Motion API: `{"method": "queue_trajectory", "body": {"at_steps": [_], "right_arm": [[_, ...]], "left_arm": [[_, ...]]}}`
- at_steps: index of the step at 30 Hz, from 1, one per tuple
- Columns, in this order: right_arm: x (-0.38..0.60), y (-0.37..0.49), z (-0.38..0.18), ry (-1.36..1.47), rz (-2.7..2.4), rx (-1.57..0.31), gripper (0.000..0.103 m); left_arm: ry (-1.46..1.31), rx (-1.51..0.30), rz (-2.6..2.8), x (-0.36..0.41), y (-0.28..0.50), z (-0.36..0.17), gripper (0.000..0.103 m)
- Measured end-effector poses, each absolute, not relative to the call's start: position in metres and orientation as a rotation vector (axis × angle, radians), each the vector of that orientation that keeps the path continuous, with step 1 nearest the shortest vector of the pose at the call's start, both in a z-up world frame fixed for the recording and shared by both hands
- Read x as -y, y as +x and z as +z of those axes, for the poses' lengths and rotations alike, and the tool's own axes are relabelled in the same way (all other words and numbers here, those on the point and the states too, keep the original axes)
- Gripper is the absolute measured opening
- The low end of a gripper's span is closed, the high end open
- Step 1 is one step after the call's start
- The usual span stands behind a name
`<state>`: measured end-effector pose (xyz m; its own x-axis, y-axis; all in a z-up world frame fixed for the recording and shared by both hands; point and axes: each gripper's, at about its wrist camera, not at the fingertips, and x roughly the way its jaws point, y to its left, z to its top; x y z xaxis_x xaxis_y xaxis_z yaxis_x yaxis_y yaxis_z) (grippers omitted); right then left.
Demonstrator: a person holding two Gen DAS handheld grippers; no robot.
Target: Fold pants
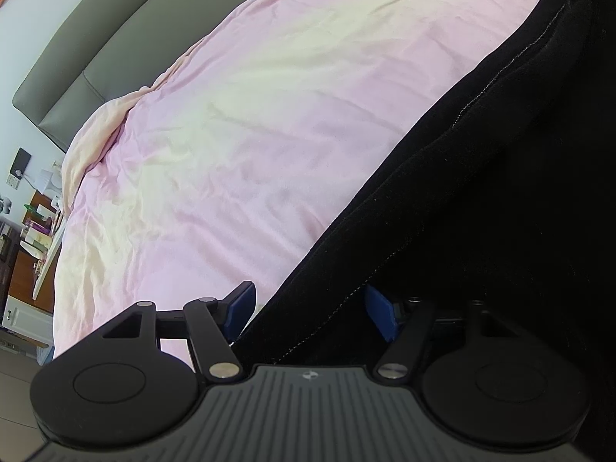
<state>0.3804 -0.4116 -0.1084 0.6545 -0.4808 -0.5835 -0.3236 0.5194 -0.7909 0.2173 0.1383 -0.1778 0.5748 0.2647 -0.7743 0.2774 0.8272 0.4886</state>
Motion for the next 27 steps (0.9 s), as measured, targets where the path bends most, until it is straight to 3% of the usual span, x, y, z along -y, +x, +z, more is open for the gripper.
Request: {"method": "queue_trajectory", "body": {"at_steps": [7, 19, 24, 26, 27], "right_arm": [[0.355, 0.361, -0.100, -0.743, 0.131, -0.752, 0.025], [0.176, 0.262, -0.161, -0.691, 0.620, -0.707, 0.031], [0.165, 0.293, -0.186, -0.683, 0.547, -0.769, 0.031], [0.173, 0.312, -0.184, -0.616, 0.465, -0.778, 0.045], [0.182, 0.320, -0.180, -0.569, 0.412, -0.781, 0.041]], "left_arm": [[0.616, -0.959, -0.017, -0.142, 0.222, -0.181, 0.083], [0.575, -0.889, 0.038, -0.152, 0.202, -0.154, 0.088], [0.457, -0.884, 0.050, -0.172, 0.184, -0.139, 0.088], [0.482, -0.888, 0.063, -0.175, 0.172, -0.139, 0.088], [0.493, -0.890, 0.068, -0.177, 0.165, -0.138, 0.088]]}}
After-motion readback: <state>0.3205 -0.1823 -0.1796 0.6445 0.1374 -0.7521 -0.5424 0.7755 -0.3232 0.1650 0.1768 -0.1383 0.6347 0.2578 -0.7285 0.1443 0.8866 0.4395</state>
